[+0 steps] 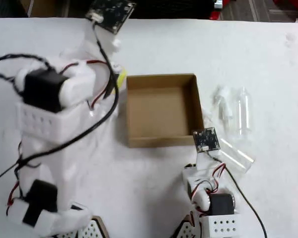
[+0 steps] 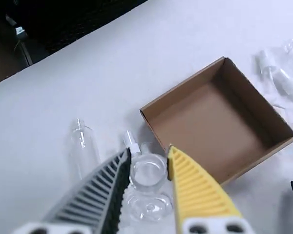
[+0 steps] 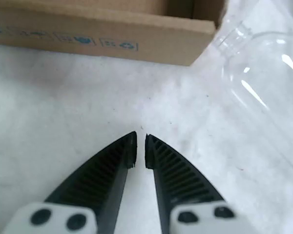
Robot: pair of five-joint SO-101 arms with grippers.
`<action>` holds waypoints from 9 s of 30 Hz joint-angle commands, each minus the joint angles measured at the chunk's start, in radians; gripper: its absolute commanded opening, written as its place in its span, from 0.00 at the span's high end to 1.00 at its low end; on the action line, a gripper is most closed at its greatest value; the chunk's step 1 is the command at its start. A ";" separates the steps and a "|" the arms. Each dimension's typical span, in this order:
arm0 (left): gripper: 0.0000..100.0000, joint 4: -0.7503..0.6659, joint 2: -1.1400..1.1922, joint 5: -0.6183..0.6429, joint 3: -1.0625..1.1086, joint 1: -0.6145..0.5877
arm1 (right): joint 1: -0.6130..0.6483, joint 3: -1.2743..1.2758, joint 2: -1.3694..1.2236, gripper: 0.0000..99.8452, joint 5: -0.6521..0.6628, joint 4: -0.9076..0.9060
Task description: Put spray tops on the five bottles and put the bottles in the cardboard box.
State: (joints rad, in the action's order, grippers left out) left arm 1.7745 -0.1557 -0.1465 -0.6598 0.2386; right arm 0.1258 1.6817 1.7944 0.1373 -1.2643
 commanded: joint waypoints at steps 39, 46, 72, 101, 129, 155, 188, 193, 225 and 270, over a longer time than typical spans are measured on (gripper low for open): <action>0.90 -1.485 -0.120 0.167 1.146 0.042 | 0.001 0.009 0.005 0.98 0.009 -0.007; 0.90 -1.619 0.027 0.164 1.146 0.036 | 0.002 0.009 0.005 0.98 0.009 -0.007; 0.79 -1.686 0.147 0.167 1.185 -0.005 | 0.001 0.009 0.005 0.98 0.009 -0.007; 0.80 -0.893 -0.630 0.161 1.074 -0.255 | 0.002 0.009 0.005 0.98 0.009 -0.007; 0.81 -1.137 -1.554 0.166 2.051 -0.249 | 0.001 0.009 0.005 0.98 0.009 -0.007; 0.81 -1.138 -1.676 0.018 2.151 -0.173 | 0.007 0.008 0.005 0.98 0.008 0.079; 0.81 -1.160 -1.676 0.021 2.131 -0.205 | -0.140 -0.101 0.007 0.98 0.005 1.072; 0.81 -1.063 -1.676 0.023 2.074 -0.196 | -0.143 -0.002 0.005 0.98 0.009 1.036; 0.81 -1.025 -1.676 0.109 2.067 -0.194 | -0.116 0.009 0.005 0.98 0.003 0.974; 0.80 -0.962 -1.676 -0.353 1.996 -0.277 | -0.088 0.009 0.004 0.98 0.011 0.935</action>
State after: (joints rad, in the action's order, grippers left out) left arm 0.7587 -1.8220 -0.5071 1.4193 0.0038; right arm 0.0353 1.6817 1.7929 0.1358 -0.3299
